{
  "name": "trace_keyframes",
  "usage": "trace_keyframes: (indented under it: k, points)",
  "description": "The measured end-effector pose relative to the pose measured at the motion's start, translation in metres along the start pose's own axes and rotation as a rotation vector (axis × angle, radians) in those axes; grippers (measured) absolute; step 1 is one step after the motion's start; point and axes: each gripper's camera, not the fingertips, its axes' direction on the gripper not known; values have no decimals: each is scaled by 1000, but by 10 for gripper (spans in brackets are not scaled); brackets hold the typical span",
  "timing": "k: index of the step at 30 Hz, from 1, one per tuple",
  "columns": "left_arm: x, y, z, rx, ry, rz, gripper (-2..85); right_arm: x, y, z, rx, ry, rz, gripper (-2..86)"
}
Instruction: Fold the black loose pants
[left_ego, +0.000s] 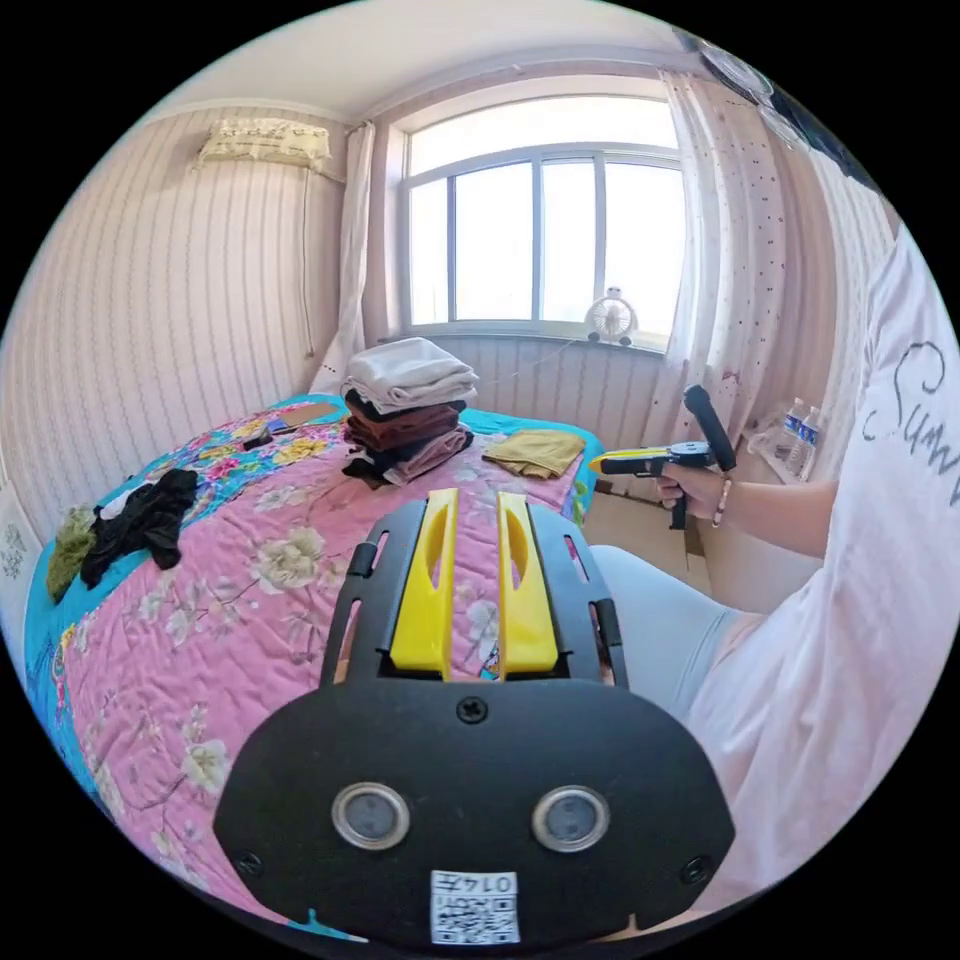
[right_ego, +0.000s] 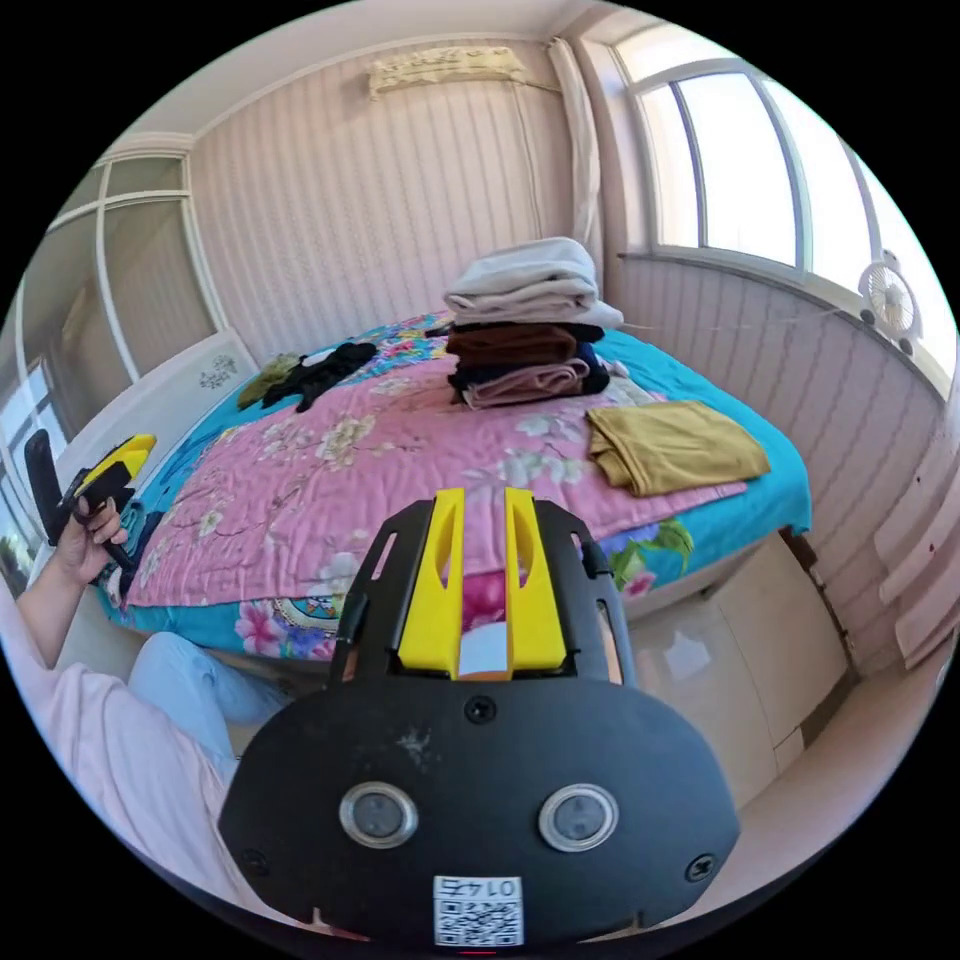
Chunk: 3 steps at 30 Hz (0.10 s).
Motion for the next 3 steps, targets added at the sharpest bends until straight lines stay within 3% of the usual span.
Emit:
trace_keyframes:
  k: [3]
  points:
    - [8, -27, 94, -47, 145, -24, 78, 62, -4, 19, -75, 83, 69, 76]
